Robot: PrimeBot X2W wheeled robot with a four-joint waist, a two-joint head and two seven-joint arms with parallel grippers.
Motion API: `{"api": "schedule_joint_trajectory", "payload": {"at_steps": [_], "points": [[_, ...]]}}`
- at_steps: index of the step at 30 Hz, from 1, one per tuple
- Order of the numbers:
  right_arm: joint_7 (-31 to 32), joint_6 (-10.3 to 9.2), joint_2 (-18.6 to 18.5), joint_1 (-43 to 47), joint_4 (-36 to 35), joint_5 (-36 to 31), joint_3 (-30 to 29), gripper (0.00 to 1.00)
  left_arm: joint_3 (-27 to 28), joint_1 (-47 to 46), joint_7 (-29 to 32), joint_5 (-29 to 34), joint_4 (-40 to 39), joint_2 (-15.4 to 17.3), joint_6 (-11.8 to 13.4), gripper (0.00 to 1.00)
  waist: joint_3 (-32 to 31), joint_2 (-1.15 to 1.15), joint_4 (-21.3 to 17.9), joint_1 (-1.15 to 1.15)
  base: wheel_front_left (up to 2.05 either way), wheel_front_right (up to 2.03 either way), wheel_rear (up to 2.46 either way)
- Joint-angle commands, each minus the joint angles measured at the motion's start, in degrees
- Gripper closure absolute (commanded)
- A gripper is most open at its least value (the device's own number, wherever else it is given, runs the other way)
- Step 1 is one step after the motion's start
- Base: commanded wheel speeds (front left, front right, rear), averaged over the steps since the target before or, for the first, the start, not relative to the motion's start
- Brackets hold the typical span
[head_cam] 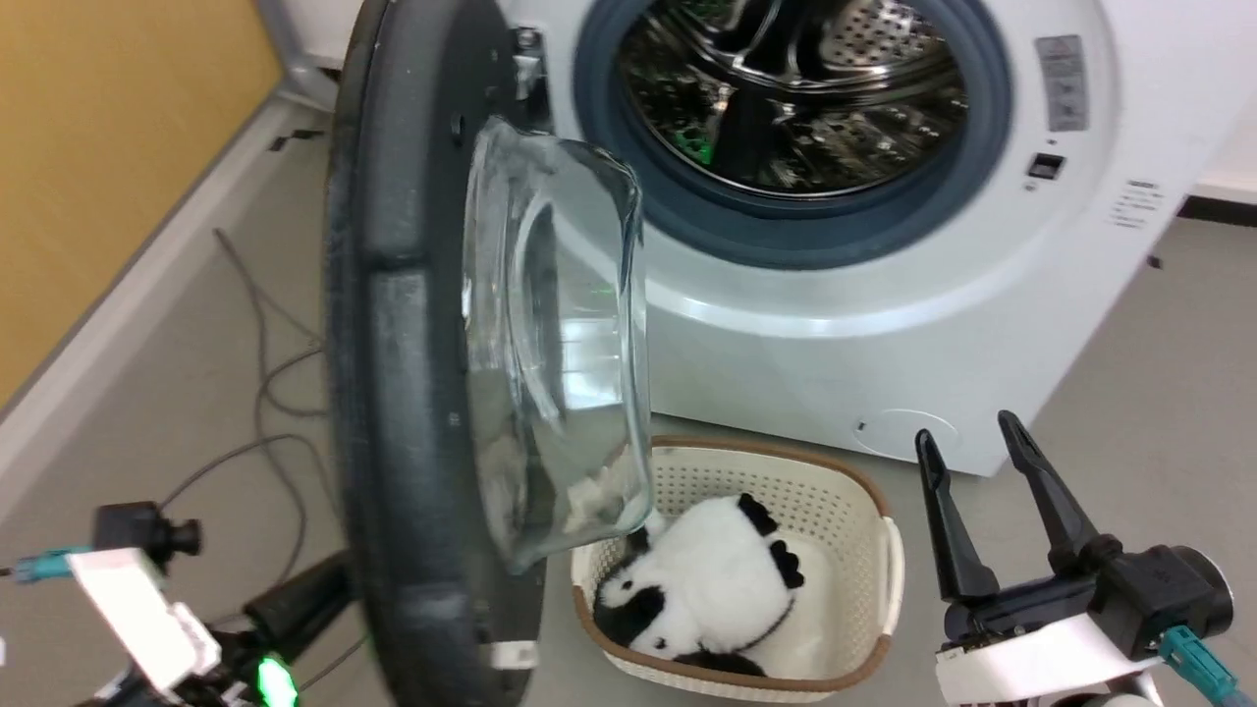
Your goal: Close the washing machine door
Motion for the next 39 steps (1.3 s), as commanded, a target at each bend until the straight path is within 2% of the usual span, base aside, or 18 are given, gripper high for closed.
{"api": "schedule_joint_trajectory", "payload": {"at_steps": [1, 5, 7, 10, 18, 19, 26, 30, 34, 39], "points": [[-0.2, 0.05, 0.2, 0.2, -0.1, -0.1, -0.2, 0.00, -2.9, 1.7, -0.8, -1.5, -1.7, -0.5, 0.2, 1.00, 0.6, 0.00, -2.7, 0.00, 0.00, 0.00, 0.00], [-0.2, 0.05, 0.2, -0.3, -0.1, -0.2, -0.3, 0.00, -9.9, 4.2, -5.2, -5.5, -3.6, -0.6, -0.2, 1.00, 1.8, 0.00, -6.5, 0.00, 0.00, 0.00, 0.00], [-0.2, 0.05, 0.2, -0.4, -0.1, -0.2, -0.4, 0.00, -11.7, 4.6, -6.5, -6.6, -3.8, -0.6, -0.4, 1.00, 2.1, 0.00, -7.5, 0.00, 0.00, 0.00, 0.00], [-0.2, 0.05, 0.2, -0.8, -0.2, -0.2, -0.4, 0.00, -16.0, 5.2, -10.4, -8.4, -3.7, -0.6, -1.5, 1.00, 3.2, 0.00, -10.9, 0.00, 0.00, 0.00, 0.00], [-0.2, 0.05, 0.2, -1.8, -0.3, 0.6, -0.3, 0.00, -23.9, 2.8, -19.5, -11.4, -0.5, -0.6, -4.5, 1.00, 6.3, 0.00, -20.7, 0.00, 0.00, 0.00, 0.00], [-0.2, 0.05, 0.2, -2.3, -0.4, 1.2, 0.1, 0.00, -25.4, 0.2, -23.6, -10.3, 2.3, -0.6, -6.1, 1.00, 7.7, 0.00, -24.4, 0.00, 0.00, 0.00, 0.00], [-0.2, 0.05, 0.2, -2.9, -0.5, 3.1, 0.1, 0.00, -26.7, -8.0, -36.5, -10.0, 10.9, -0.6, -8.4, 1.00, 9.7, 0.00, -32.4, 0.00, 0.00, 0.00, 0.00], [-0.2, 0.05, 0.2, -2.8, -0.4, 4.4, 0.3, 0.00, -27.1, -12.4, -43.0, -7.8, 15.0, -0.6, -9.4, 1.00, 10.2, 0.00, -35.9, 0.00, 0.00, 0.00, 0.00], [-0.2, 0.05, 0.2, -2.5, -0.2, 5.2, 0.3, 0.00, -27.4, -16.9, -50.3, -7.1, 18.6, -0.6, -10.1, 1.00, 10.4, 0.00, -37.8, 0.00, 0.00, 0.00, 0.00], [-0.2, 0.05, 0.2, -2.6, -0.2, 5.7, 0.1, 0.00, -28.9, -22.1, -58.0, -7.6, 21.9, -0.6, -10.3, 1.00, 10.6, 0.00, -38.2, 0.00, 0.00, 0.00, 0.00]]}}
